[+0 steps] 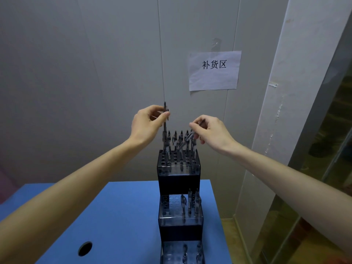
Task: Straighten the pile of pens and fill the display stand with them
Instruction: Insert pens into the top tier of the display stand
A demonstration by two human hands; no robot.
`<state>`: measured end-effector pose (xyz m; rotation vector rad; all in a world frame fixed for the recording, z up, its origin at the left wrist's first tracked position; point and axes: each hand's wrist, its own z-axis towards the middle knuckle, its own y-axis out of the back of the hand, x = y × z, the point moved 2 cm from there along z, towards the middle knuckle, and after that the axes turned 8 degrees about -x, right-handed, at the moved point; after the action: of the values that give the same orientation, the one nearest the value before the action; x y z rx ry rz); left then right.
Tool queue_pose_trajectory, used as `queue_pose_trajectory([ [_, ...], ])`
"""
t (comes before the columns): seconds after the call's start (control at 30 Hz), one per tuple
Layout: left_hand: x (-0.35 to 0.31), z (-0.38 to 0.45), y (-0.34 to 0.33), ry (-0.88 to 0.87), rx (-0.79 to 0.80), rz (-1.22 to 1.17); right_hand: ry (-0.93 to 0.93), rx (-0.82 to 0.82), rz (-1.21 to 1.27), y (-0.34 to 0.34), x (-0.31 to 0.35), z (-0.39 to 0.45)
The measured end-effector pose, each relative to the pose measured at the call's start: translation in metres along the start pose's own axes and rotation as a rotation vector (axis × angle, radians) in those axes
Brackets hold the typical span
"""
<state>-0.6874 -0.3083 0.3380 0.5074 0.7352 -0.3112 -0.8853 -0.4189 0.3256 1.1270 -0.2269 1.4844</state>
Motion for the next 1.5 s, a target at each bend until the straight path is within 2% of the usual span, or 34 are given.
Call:
queue_pose_trajectory([
  [0.1,0.007,-0.008,0.006,0.012,-0.003,0.020,0.036,-0.007,-0.009,-0.007,0.002,0.004],
  [0.23,0.016,-0.020,0.007,-0.041,0.063,0.090,0.119,-0.046,-0.169,-0.015,0.004,0.012],
  [0.4,0.020,-0.025,0.005,-0.106,0.134,0.131,0.225,0.030,-0.325,-0.027,0.015,0.020],
  [0.9,0.040,-0.007,0.002,-0.024,0.258,0.205,0.096,0.139,-0.381,-0.037,0.011,0.041],
  [1.07,0.053,-0.011,-0.002,-0.040,0.437,0.338,0.079,0.209,-0.420,-0.038,0.010,0.042],
  [1.23,0.062,-0.024,-0.006,0.050,0.293,0.242,0.061,0.174,-0.452,-0.045,0.012,0.041],
  [1.5,0.064,-0.022,-0.007,0.125,0.318,0.210,0.132,0.203,-0.608,-0.060,0.013,0.033],
])
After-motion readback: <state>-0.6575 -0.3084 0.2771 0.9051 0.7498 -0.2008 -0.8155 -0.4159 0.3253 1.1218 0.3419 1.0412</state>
